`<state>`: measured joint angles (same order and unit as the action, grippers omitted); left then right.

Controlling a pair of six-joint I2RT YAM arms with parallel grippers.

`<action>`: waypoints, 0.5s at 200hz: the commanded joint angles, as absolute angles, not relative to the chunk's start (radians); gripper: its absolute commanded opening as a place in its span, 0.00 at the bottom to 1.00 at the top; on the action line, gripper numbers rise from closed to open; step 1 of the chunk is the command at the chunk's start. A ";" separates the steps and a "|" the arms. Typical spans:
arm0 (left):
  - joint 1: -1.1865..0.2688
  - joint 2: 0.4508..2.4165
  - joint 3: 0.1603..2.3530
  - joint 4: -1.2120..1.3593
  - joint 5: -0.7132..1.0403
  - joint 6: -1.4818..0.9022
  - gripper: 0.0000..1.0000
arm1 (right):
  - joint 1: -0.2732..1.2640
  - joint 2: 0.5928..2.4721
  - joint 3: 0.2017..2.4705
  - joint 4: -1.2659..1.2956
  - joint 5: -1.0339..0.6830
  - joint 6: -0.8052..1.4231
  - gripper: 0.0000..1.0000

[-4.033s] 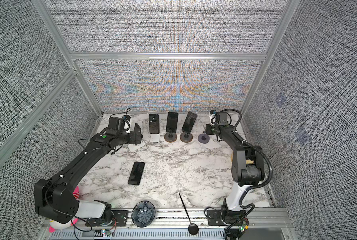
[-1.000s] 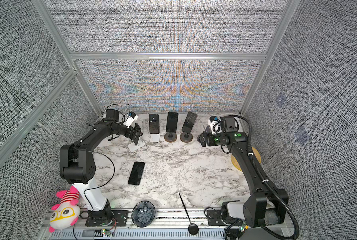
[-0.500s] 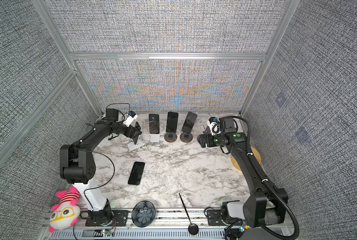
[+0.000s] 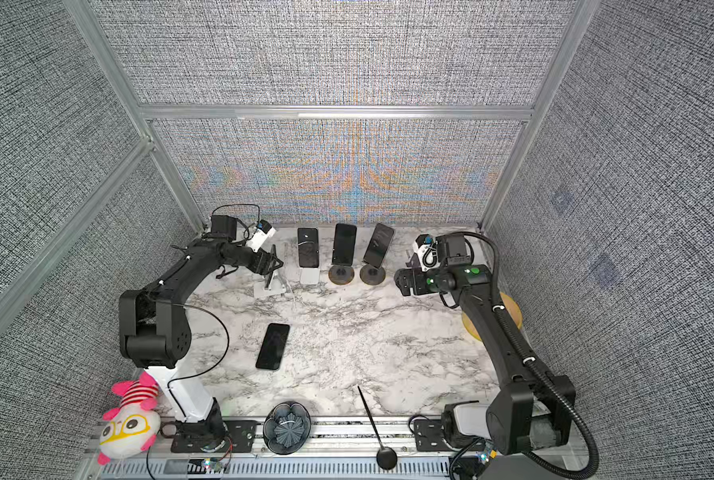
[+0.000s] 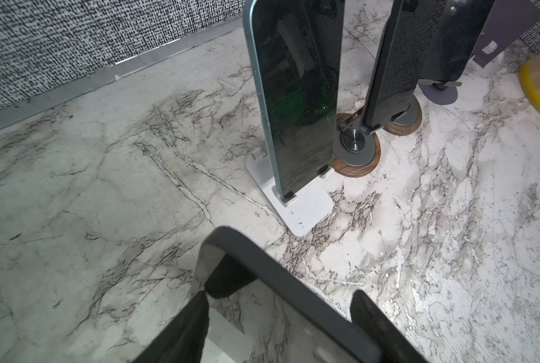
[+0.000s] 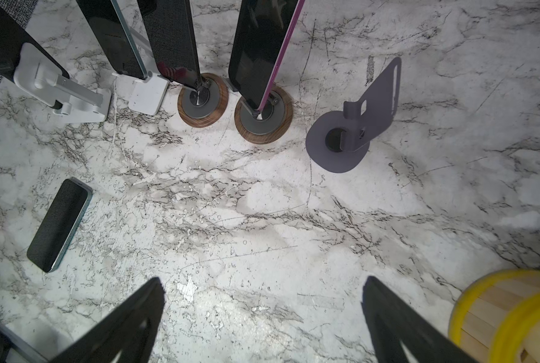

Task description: Remove the phone from the phone stand

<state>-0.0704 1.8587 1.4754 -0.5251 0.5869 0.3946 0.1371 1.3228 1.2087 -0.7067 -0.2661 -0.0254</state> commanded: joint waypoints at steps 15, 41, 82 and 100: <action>-0.070 1.852 1.472 -0.533 0.600 0.401 0.73 | 0.141 1.321 1.207 -0.726 -0.258 -0.032 0.99; -0.070 1.844 1.466 -0.521 0.600 0.388 0.86 | 0.152 1.308 1.206 -0.727 -0.267 -0.031 0.99; -0.070 1.796 1.441 -0.509 0.588 0.385 0.98 | 0.189 1.272 1.215 -0.724 -0.267 -0.009 0.99; -0.070 1.766 1.432 -0.510 0.583 0.384 0.98 | 0.205 1.255 1.213 -0.720 -0.265 0.008 0.99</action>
